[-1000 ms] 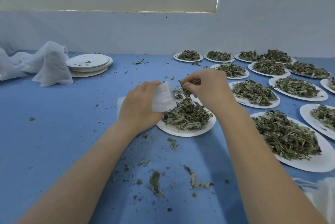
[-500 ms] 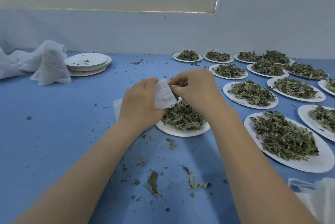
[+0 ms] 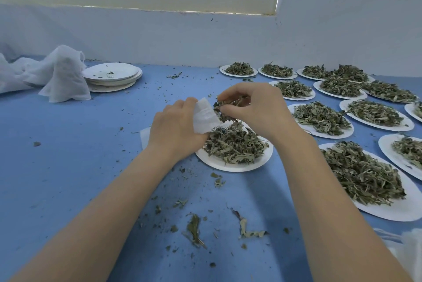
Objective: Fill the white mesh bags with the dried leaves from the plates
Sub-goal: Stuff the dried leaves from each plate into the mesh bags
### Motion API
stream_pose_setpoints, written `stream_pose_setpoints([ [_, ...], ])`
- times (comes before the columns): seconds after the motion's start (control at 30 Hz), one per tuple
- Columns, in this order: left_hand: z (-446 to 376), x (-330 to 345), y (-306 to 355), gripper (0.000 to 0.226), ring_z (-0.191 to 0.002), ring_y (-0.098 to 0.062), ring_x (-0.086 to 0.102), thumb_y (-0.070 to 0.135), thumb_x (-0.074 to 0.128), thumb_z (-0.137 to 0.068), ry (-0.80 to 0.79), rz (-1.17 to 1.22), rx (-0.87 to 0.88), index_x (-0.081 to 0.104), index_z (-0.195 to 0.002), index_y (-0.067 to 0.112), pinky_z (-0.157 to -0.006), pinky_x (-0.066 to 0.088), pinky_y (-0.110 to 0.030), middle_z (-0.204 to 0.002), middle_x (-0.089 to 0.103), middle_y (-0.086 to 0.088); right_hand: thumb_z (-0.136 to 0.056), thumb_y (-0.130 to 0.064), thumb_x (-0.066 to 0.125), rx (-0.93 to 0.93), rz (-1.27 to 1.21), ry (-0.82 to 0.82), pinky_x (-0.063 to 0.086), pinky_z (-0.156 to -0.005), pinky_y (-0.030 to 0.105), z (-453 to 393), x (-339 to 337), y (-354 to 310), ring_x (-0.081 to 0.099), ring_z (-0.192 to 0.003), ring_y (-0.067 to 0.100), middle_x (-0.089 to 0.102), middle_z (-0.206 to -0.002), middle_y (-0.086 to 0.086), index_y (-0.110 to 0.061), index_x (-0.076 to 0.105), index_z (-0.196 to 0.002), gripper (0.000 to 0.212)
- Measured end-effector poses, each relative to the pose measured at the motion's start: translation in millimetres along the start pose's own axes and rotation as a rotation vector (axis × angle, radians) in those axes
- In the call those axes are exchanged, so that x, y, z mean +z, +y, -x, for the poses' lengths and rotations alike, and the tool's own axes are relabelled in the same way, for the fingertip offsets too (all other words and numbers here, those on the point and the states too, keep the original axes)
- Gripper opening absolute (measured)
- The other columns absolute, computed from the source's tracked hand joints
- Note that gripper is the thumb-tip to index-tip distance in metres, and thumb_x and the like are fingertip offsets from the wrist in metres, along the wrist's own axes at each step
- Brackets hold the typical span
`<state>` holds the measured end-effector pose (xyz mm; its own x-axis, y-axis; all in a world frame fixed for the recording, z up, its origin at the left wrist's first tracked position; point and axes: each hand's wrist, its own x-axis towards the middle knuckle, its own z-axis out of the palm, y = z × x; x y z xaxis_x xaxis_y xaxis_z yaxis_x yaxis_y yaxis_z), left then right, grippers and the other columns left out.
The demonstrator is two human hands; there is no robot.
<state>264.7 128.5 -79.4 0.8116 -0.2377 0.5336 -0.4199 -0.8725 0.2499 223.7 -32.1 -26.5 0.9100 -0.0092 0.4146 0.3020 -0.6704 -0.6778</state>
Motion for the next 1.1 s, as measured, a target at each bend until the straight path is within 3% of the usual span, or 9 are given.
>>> stream_pose_setpoints([
  [0.1, 0.5, 0.3, 1.0, 0.051, -0.093, -0.031, 0.053, 0.038, 0.062, -0.077, 0.003, -0.027, 0.03, 0.047, -0.12, 0.014, -0.073, 0.036, -0.036, -0.103, 0.057, -0.008, -0.074, -0.015, 0.074, -0.008, -0.03, -0.059, 0.042, -0.064, 0.004, 1.8, 1.7, 0.9, 0.055, -0.063, -0.001, 0.067, -0.078, -0.015, -0.028, 0.072, -0.089, 0.02],
  [0.27, 1.8, 0.3, 2.4, 0.047, -0.09, -0.028, 0.055, 0.037, 0.066, -0.075, 0.019, 0.068, 0.078, 0.055, -0.116, 0.018, -0.073, 0.037, -0.033, -0.098, 0.062, -0.003, -0.077, -0.013, 0.07, 0.038, -0.141, -0.185, 0.044, -0.068, 0.005, 5.2, 5.9, 5.6, 0.06, -0.073, -0.001, 0.069, -0.092, -0.013, -0.029, 0.057, -0.121, 0.048],
  [0.37, 3.3, 0.1, 3.1, 0.047, -0.09, -0.026, 0.056, 0.036, 0.067, -0.074, 0.024, 0.104, 0.089, 0.056, -0.116, 0.018, -0.073, 0.035, -0.032, -0.099, 0.063, -0.003, -0.083, -0.02, 0.064, 0.104, -0.188, -0.27, 0.045, -0.073, 0.007, 5.1, 6.5, 8.6, 0.061, -0.082, -0.005, 0.068, -0.099, -0.017, -0.032, 0.048, -0.128, 0.049],
  [0.5, 4.1, 0.0, 3.1, 0.05, -0.098, -0.026, 0.053, 0.033, 0.07, -0.074, 0.02, 0.166, 0.024, 0.052, -0.119, 0.019, -0.075, 0.033, -0.03, -0.109, 0.06, -0.004, -0.092, -0.027, 0.054, 0.165, -0.302, -0.238, 0.051, -0.091, 0.034, 4.4, 5.4, 12.4, 0.065, -0.092, 0.007, 0.07, -0.1, -0.014, -0.035, 0.057, -0.114, 0.024],
  [0.57, 3.2, -1.0, 3.3, 0.055, -0.102, -0.025, 0.052, 0.033, 0.07, -0.074, 0.015, 0.212, -0.005, 0.05, -0.123, 0.019, -0.078, 0.035, -0.031, -0.116, 0.058, -0.003, -0.09, -0.026, 0.06, 0.136, -0.281, -0.138, 0.051, -0.091, 0.039, 4.1, 5.5, 13.8, 0.066, -0.09, 0.012, 0.069, -0.099, -0.014, -0.033, 0.058, -0.105, 0.017],
  [0.63, 3.0, -2.1, 5.1, 0.057, -0.104, -0.025, 0.052, 0.037, 0.068, -0.073, 0.012, 0.242, -0.014, 0.049, -0.124, 0.019, -0.081, 0.038, -0.033, -0.118, 0.058, -0.002, -0.083, -0.026, 0.07, 0.14, -0.298, -0.028, 0.053, -0.086, 0.042, 3.6, 6.5, 15.3, 0.068, -0.082, 0.014, 0.068, -0.1, -0.013, -0.031, 0.055, -0.1, 0.023],
  [0.8, 4.6, -2.9, 12.2, 0.057, -0.1, -0.02, 0.052, 0.044, 0.067, -0.072, 0.036, 0.281, -0.012, 0.051, -0.121, 0.019, -0.075, 0.034, -0.027, -0.115, 0.058, 0.002, -0.066, -0.025, 0.085, 0.169, -0.316, 0.141, 0.056, -0.078, 0.036, 1.6, 11.4, 15.8, 0.066, -0.072, 0.011, 0.066, -0.081, -0.006, -0.027, 0.05, -0.094, 0.044],
  [1.0, 6.4, 0.4, 18.4, 0.049, -0.101, -0.019, 0.053, 0.036, 0.067, -0.076, 0.042, 0.239, 0.029, 0.052, -0.12, 0.019, -0.077, 0.033, -0.026, -0.115, 0.059, 0.001, -0.059, -0.026, 0.088, 0.13, -0.251, 0.171, 0.044, -0.059, 0.007, 1.4, 21.5, 11.6, 0.059, -0.064, -0.004, 0.068, -0.071, -0.004, -0.028, 0.054, -0.1, 0.053],
  [1.1, 6.3, 0.4, 19.0, 0.047, -0.1, -0.019, 0.053, 0.038, 0.064, -0.077, 0.034, 0.239, 0.024, 0.052, -0.119, 0.02, -0.075, 0.033, -0.026, -0.113, 0.059, 0.002, -0.061, -0.026, 0.087, 0.127, -0.256, 0.153, 0.048, -0.064, 0.009, 2.4, 22.0, 9.7, 0.061, -0.067, -0.003, 0.069, -0.072, -0.004, -0.026, 0.057, -0.102, 0.05],
])
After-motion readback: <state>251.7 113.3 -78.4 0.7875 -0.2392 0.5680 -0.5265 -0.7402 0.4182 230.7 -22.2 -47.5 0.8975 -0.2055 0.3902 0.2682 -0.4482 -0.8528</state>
